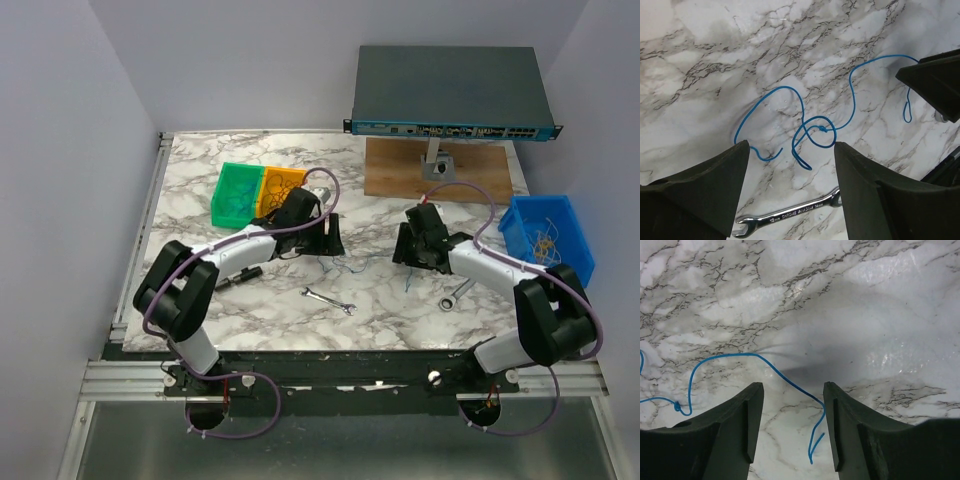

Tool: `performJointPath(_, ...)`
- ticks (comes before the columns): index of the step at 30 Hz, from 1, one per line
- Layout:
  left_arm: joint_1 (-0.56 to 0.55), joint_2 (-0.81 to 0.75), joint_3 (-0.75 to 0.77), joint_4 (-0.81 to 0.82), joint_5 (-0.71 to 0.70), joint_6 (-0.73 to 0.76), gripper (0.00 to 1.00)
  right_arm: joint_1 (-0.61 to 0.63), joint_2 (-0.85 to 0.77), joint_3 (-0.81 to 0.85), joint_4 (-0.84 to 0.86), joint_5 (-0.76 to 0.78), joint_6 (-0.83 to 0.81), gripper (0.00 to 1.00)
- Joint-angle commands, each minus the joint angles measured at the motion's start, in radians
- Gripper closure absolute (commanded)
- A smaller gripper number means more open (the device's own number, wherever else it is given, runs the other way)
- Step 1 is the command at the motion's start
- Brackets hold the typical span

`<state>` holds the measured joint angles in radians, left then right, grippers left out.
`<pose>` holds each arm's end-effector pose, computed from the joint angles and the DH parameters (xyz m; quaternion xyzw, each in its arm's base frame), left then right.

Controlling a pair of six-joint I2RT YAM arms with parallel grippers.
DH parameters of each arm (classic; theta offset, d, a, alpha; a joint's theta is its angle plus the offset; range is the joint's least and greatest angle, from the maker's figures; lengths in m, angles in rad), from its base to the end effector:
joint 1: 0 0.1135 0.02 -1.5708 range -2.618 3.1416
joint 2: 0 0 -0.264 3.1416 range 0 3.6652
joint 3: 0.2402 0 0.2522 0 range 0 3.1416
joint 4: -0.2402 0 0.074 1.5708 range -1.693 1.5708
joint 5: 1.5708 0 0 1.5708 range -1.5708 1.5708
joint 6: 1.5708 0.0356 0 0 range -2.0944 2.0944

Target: Untangle the cables

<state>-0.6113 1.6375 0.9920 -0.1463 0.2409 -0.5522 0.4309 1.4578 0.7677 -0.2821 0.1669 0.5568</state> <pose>0.2782 -0.2053 0.2002 0.0727 0.9166 -0.3000 0.2539 0.2558 0.1111 0.1760 0.0844 0.9488 0.0691 0.2965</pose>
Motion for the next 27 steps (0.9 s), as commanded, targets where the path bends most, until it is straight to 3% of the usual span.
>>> performJointPath(1,-0.015,0.055,0.056,0.056,0.063,-0.012,0.33,0.002,0.002,-0.026,0.034,-0.015,0.003,0.46)
performJointPath(6,-0.031,0.123,0.122,0.053,0.085,-0.009,0.48,0.004,0.028,-0.015,0.044,-0.040,-0.010,0.65)
performJointPath(10,-0.041,0.160,0.148,0.058,0.104,-0.013,0.75,0.018,0.039,0.005,0.048,-0.073,-0.021,0.99)
performJointPath(13,-0.040,0.162,0.152,0.060,0.118,-0.011,0.98,0.040,0.038,0.022,0.052,-0.085,-0.022,0.99)
performJointPath(14,-0.041,0.157,0.156,0.049,0.115,-0.005,1.00,0.047,0.036,0.030,0.053,-0.099,-0.023,0.99)
performJointPath(20,-0.005,0.048,0.142,-0.039,0.065,0.043,1.00,0.115,0.031,0.092,0.105,-0.202,-0.033,0.99)
performJointPath(27,0.143,-0.153,0.082,-0.106,0.097,0.060,1.00,0.226,0.130,0.330,0.073,-0.174,-0.039,0.99)
